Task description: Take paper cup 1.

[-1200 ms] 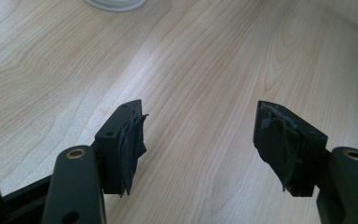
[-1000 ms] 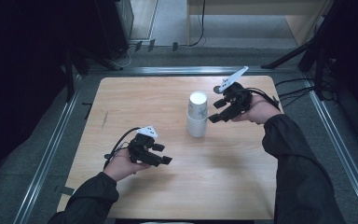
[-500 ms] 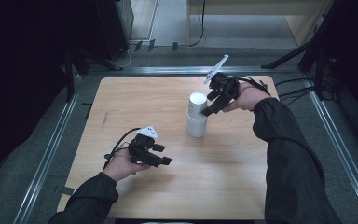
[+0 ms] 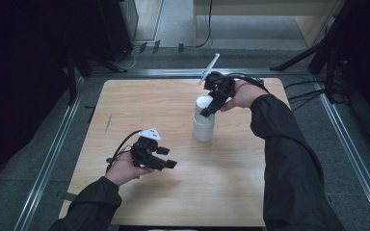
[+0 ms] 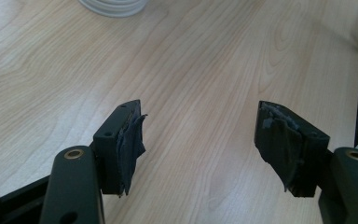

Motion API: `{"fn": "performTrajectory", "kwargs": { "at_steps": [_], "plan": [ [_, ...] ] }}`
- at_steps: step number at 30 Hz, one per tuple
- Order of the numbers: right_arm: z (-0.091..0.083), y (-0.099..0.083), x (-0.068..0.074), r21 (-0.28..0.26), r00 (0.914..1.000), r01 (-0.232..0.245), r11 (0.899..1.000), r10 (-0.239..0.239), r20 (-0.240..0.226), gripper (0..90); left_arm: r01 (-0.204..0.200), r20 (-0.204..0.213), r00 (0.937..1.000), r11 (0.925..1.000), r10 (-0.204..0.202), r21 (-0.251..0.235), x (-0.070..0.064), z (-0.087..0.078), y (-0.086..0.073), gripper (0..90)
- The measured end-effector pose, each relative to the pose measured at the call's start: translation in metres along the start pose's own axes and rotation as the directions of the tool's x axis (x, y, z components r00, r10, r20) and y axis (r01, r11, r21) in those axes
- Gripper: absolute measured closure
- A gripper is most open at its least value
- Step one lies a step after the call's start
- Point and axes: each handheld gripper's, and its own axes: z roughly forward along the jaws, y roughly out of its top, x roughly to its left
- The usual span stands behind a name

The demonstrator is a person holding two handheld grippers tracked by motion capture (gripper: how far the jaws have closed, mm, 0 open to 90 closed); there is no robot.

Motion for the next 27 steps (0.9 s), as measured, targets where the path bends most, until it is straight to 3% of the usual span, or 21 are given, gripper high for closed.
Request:
{"fn": "performTrajectory", "kwargs": {
  "at_steps": [13, 22, 27],
  "plan": [
    [-0.005, 0.000, 0.002, 0.004, 0.9994, -0.022, 1.000, 0.022, 0.027, 34.3, 0.001, -0.007, 1.0000, 0.9997, -0.001, 0.023, 0.002, 0.003, 0.000, 32.6],
    [-0.021, 0.003, 0.003, -0.019, 0.9989, -0.039, 0.999, 0.040, 0.026, 34.9, 0.004, -0.006, 1.0000, 0.9999, -0.004, 0.013, 0.003, 0.002, -0.001, 32.6],
    [-0.032, 0.007, 0.006, -0.027, 0.9988, -0.033, 0.999, 0.034, 0.036, 35.0, 0.008, 0.020, 0.9998, 1.0000, -0.008, -0.005, 0.003, -0.001, 0.000, 32.3]
  ]
}}
